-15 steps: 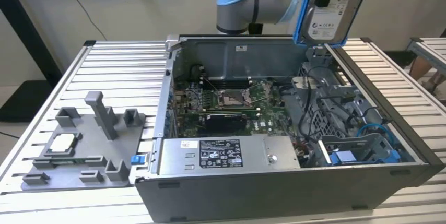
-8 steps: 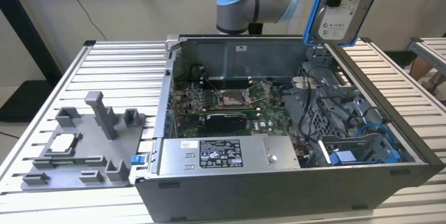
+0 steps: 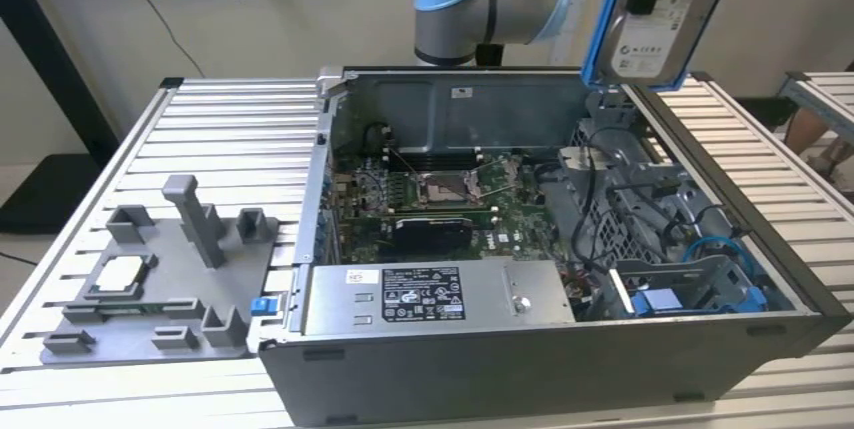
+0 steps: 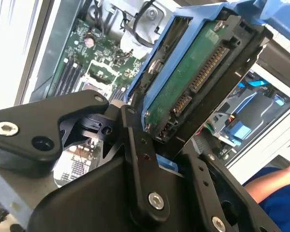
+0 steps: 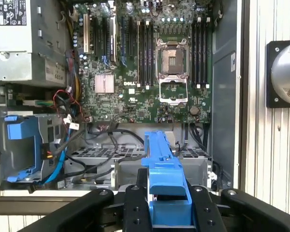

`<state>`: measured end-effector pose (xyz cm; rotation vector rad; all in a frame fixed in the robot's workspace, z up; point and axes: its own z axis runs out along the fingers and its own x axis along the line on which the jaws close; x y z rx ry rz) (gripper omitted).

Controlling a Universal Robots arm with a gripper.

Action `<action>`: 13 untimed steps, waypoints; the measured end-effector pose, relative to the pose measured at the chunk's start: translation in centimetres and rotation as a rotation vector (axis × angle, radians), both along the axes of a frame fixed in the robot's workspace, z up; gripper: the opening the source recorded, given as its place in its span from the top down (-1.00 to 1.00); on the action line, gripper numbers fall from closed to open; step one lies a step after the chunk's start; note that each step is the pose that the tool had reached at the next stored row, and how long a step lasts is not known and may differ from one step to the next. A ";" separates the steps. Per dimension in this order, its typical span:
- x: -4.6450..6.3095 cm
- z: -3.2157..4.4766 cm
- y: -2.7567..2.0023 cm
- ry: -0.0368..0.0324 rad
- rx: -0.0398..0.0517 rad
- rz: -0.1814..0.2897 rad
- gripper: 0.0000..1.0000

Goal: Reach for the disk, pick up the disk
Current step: 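Pick up the disk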

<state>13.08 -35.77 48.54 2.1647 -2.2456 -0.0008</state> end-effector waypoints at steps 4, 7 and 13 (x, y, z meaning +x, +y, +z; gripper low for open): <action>0.1 0.00 -1.05 0.0018 0.0002 0.000 1.00; 0.2 0.17 -1.94 0.0045 0.0001 0.000 1.00; 0.3 0.80 -4.01 0.0119 -0.0002 0.000 1.00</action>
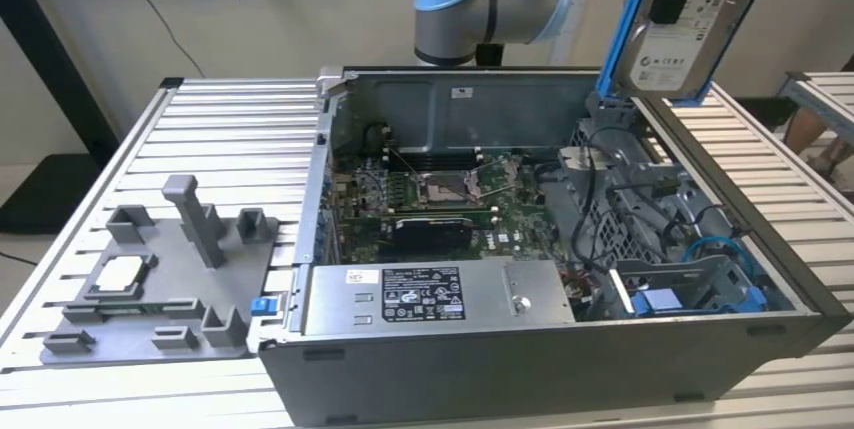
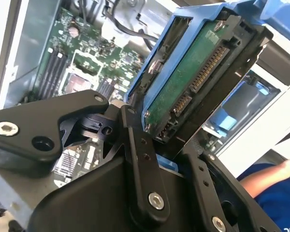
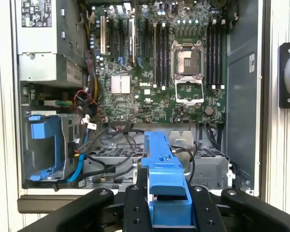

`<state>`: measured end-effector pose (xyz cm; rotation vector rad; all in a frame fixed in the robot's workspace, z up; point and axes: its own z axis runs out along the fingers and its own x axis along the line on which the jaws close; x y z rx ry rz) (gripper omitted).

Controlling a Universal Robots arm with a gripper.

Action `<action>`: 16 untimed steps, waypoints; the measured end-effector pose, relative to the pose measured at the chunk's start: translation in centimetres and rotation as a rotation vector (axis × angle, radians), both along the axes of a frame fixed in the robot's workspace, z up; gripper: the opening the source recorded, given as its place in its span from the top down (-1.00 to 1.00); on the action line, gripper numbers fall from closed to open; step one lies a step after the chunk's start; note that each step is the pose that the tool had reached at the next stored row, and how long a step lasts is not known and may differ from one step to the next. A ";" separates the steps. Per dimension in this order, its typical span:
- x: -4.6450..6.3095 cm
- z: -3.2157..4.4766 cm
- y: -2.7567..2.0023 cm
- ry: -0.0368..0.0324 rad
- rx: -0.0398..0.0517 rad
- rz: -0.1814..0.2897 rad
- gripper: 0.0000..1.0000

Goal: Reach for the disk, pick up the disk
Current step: 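Pick up the disk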

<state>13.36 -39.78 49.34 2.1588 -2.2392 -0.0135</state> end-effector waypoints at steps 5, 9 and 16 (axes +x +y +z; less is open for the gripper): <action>0.1 0.08 -2.00 0.0026 -0.0002 0.000 1.00; 0.1 0.10 -3.68 0.0033 -0.0002 0.000 1.00; 0.1 0.13 -6.81 0.0035 -0.0002 0.000 1.00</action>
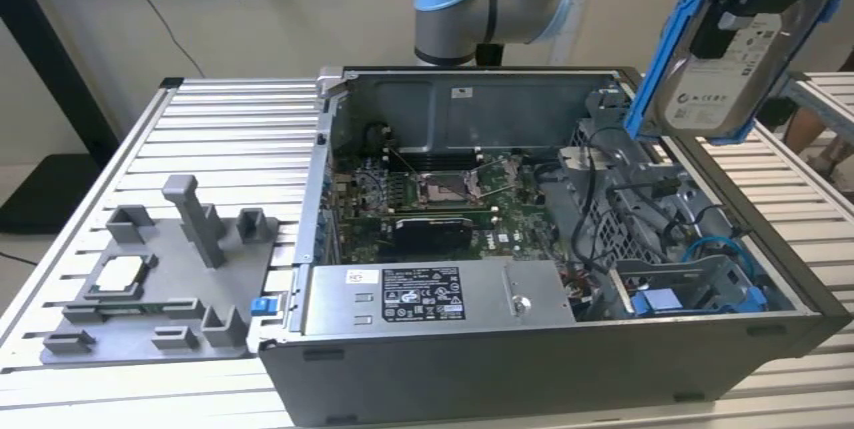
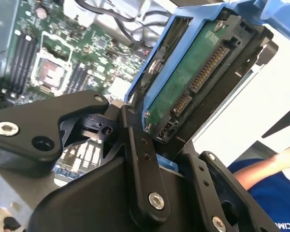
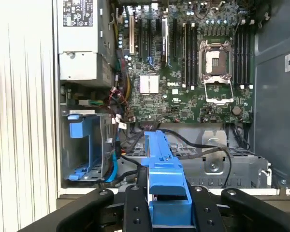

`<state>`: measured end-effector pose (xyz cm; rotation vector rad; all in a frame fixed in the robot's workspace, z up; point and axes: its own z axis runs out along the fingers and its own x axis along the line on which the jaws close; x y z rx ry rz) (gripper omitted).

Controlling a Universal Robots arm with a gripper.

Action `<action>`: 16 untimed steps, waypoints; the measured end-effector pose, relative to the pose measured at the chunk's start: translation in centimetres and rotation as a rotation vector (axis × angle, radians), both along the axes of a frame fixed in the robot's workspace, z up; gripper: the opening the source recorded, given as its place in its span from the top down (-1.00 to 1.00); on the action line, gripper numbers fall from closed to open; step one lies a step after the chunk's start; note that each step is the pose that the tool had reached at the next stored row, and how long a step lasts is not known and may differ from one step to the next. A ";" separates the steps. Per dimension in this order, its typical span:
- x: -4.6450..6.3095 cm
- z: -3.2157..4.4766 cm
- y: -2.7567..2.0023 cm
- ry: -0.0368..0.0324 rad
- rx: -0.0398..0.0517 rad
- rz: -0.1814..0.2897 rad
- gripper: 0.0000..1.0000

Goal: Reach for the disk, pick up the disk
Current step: 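Pick up the disk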

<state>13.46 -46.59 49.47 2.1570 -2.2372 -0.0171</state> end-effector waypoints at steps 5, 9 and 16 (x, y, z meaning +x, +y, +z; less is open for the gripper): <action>0.0 0.01 -2.29 0.0000 0.0001 0.000 1.00; 0.0 0.01 -4.11 0.0000 0.0000 0.000 1.00; 0.0 0.01 -7.26 0.0000 0.0001 0.000 1.00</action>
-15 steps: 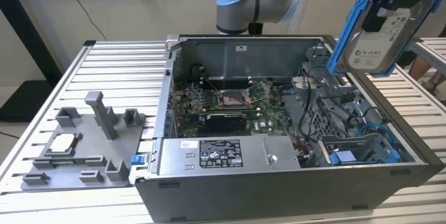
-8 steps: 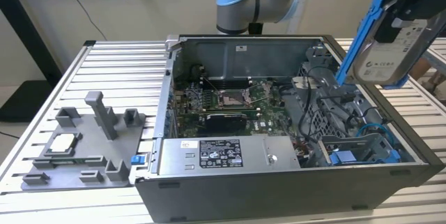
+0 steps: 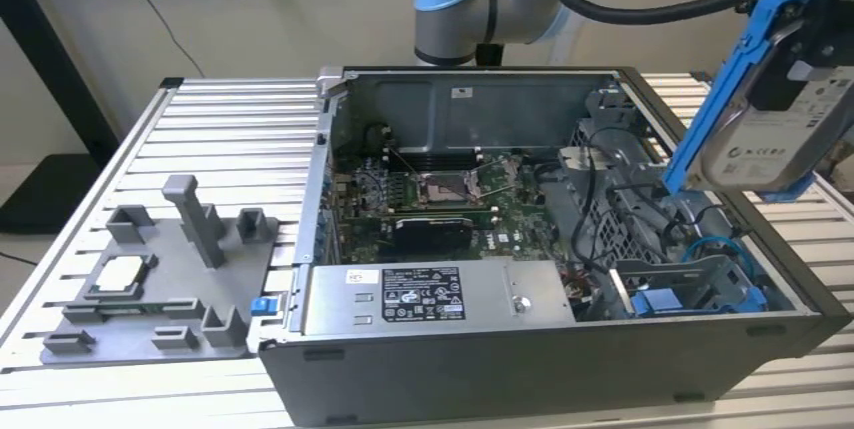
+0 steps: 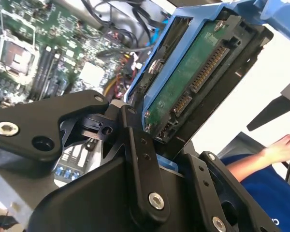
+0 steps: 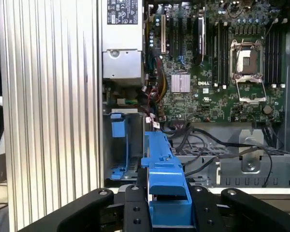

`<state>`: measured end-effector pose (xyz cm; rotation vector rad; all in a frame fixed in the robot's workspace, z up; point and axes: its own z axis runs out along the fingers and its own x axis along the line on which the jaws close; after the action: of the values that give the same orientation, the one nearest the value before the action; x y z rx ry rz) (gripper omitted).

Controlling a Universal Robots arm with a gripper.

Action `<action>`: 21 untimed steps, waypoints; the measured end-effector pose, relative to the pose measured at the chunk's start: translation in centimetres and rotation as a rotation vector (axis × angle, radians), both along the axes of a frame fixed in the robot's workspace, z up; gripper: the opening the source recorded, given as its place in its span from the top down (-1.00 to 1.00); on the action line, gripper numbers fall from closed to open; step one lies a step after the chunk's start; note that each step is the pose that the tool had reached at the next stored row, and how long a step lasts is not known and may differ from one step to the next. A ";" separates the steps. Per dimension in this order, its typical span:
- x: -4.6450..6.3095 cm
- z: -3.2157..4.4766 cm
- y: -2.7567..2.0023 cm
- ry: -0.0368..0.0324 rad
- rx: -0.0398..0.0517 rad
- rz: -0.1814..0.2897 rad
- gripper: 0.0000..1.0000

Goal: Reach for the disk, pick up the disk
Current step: 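Pick up the disk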

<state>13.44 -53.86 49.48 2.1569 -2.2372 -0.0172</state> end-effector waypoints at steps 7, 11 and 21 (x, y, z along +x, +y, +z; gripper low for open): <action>-0.8 -0.10 -2.85 -0.0022 0.0000 0.000 1.00; -2.2 -0.59 -3.32 -0.0130 -0.0001 0.000 1.00; -3.3 -2.32 -3.38 -0.0227 0.0007 0.047 1.00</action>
<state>10.09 -57.23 47.16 2.2210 -2.1974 0.0078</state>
